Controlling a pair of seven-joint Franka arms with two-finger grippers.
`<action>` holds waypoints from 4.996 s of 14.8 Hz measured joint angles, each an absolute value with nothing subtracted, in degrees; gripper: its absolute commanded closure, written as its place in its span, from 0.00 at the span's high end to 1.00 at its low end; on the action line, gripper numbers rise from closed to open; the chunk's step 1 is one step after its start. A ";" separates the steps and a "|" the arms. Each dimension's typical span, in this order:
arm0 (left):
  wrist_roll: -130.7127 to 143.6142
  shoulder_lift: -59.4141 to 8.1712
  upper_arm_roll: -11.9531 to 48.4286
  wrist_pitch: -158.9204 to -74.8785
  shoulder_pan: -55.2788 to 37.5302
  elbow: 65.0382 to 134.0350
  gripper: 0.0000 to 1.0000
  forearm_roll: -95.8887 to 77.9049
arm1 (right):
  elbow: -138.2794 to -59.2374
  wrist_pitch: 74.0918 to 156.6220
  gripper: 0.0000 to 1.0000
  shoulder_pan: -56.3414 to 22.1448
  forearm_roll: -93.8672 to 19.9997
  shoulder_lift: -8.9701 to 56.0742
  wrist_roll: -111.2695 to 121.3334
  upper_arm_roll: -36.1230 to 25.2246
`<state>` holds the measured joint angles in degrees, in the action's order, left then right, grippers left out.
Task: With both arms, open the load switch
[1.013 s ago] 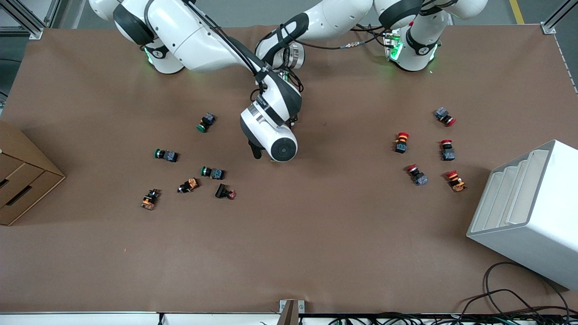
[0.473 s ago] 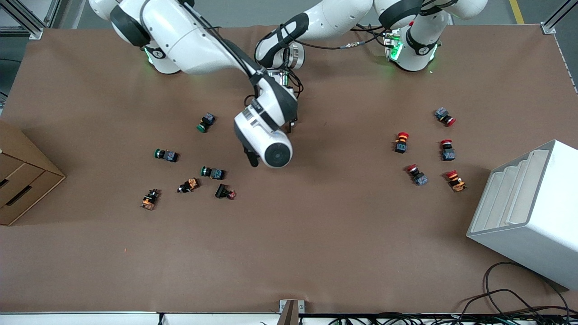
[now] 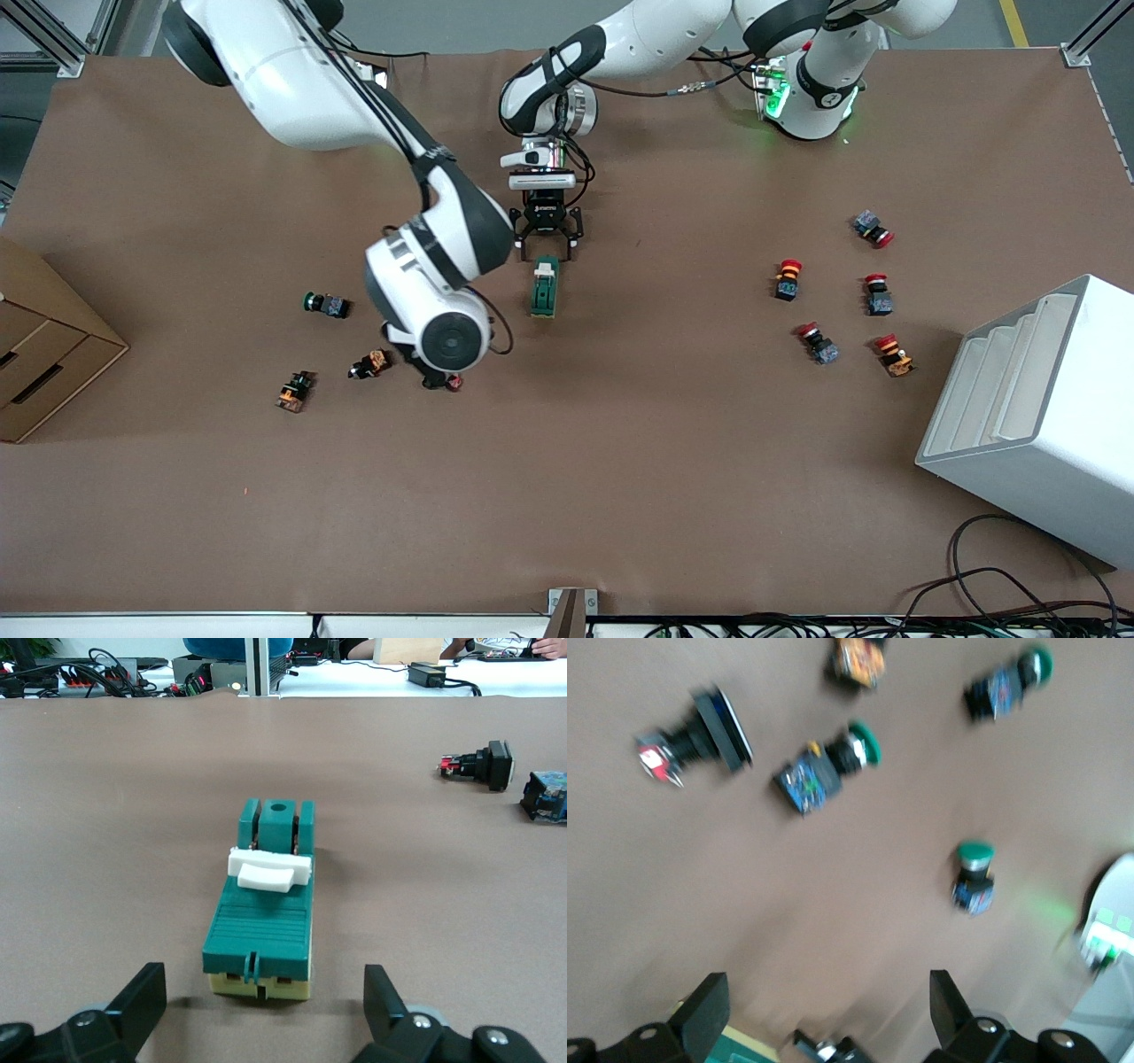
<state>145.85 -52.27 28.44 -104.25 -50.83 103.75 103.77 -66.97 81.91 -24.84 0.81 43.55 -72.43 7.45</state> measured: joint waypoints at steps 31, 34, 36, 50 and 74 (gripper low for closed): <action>82.82 -34.41 31.90 -105.56 -33.23 74.34 1.00 45.31 | -76.95 82.43 1.00 1.10 2.27 19.19 4.48 -2.12; 76.50 -31.93 31.91 -106.01 -29.27 73.49 1.00 39.94 | -76.96 82.43 1.00 -0.92 2.19 18.66 3.94 -3.95; 73.26 -30.80 31.94 -106.10 -27.00 73.42 1.00 37.31 | -76.96 82.43 1.00 -1.03 1.93 18.54 3.92 -4.05; 56.85 -25.76 31.86 -106.13 -12.13 73.15 1.00 23.35 | -76.70 82.95 1.00 0.86 0.64 16.61 1.35 -1.17; 26.57 -19.87 29.53 -99.97 4.48 73.49 1.00 9.33 | -74.49 76.39 1.00 1.18 -0.81 14.74 1.36 -0.64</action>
